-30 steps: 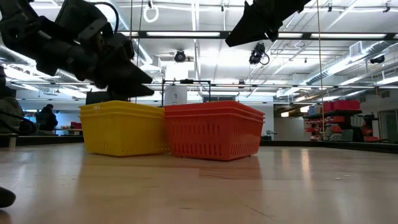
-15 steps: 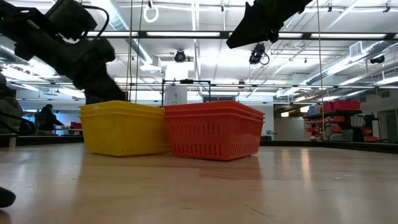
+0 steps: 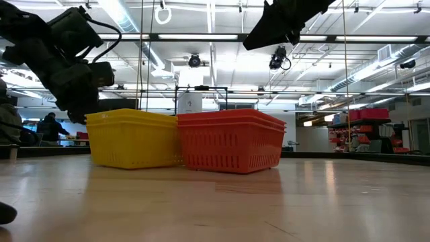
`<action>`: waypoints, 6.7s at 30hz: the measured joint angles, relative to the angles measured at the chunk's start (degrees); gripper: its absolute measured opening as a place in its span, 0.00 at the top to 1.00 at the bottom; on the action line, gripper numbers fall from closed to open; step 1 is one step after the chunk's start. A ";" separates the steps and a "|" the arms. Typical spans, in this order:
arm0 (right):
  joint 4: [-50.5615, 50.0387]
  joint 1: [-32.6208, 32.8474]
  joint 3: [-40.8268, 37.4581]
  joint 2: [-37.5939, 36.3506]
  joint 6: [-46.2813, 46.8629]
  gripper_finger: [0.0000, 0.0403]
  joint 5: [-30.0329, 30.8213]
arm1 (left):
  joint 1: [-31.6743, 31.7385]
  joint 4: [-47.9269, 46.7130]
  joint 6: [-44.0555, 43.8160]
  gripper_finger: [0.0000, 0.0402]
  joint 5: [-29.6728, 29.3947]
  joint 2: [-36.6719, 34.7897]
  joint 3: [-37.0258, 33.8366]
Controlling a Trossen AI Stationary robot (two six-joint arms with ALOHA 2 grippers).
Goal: Pick & Place USB Port
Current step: Adjust the yellow bin, then put the black charger cable into the yellow bin
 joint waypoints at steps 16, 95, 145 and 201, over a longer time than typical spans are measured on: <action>0.11 0.02 0.00 0.00 -0.37 0.84 -0.02 | -7.91 4.23 -6.92 0.78 -1.42 4.42 0.00; 0.96 0.02 0.00 0.02 -3.65 0.84 -0.55 | -24.02 44.57 -13.41 0.78 -4.26 35.45 6.16; -3.31 0.02 0.00 0.02 -1.07 0.84 -3.67 | -44.94 19.81 -30.25 0.78 7.19 38.60 26.79; -0.19 0.04 -1.79 0.02 -0.66 0.84 -8.16 | -43.47 3.70 -24.19 0.60 15.38 59.05 41.78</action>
